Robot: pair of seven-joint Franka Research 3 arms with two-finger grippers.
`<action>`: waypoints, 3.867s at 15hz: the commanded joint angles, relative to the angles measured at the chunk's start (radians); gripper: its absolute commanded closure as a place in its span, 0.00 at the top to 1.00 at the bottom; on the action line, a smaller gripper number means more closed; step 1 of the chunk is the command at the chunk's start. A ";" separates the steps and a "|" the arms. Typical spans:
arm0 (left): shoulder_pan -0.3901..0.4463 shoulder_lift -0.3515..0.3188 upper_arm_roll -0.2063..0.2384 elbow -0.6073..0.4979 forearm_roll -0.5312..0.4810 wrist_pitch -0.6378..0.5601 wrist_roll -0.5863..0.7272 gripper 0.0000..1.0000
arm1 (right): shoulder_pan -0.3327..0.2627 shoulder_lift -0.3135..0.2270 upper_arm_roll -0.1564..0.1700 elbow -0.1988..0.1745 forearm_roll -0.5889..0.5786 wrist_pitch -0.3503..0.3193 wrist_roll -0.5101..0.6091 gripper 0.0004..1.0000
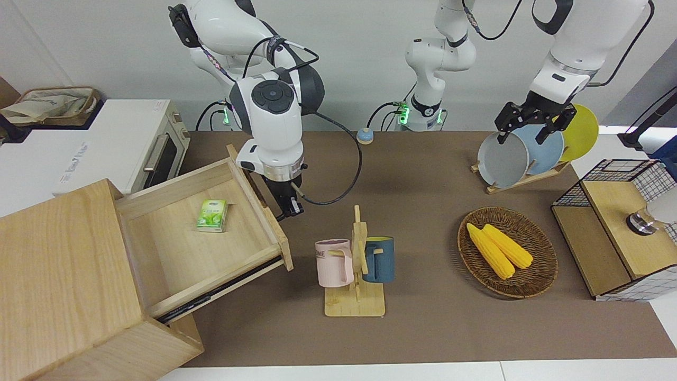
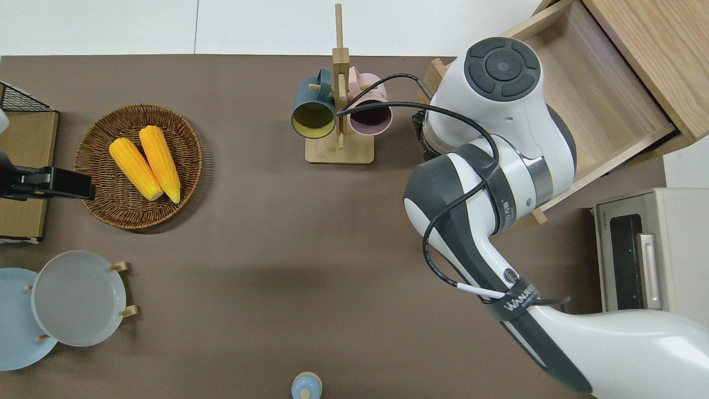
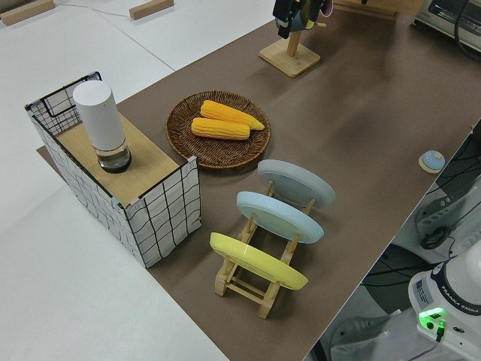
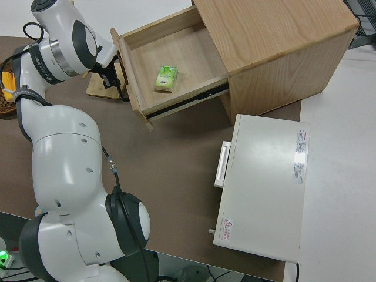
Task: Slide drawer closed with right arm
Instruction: 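Push the drawer front with the right gripper away from the robot, then press the right gripper against the drawer front until fully shut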
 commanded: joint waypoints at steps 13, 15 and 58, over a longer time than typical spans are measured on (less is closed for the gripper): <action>-0.017 0.013 0.017 0.020 0.012 0.000 0.007 1.00 | -0.105 0.019 -0.048 0.003 0.007 0.076 -0.271 0.00; -0.017 0.013 0.017 0.020 0.012 0.000 0.007 1.00 | -0.117 0.019 -0.048 0.003 0.007 0.125 -0.279 0.00; -0.017 0.013 0.017 0.020 0.012 0.000 0.007 1.00 | -0.292 0.005 -0.157 0.013 0.092 0.147 -0.853 0.00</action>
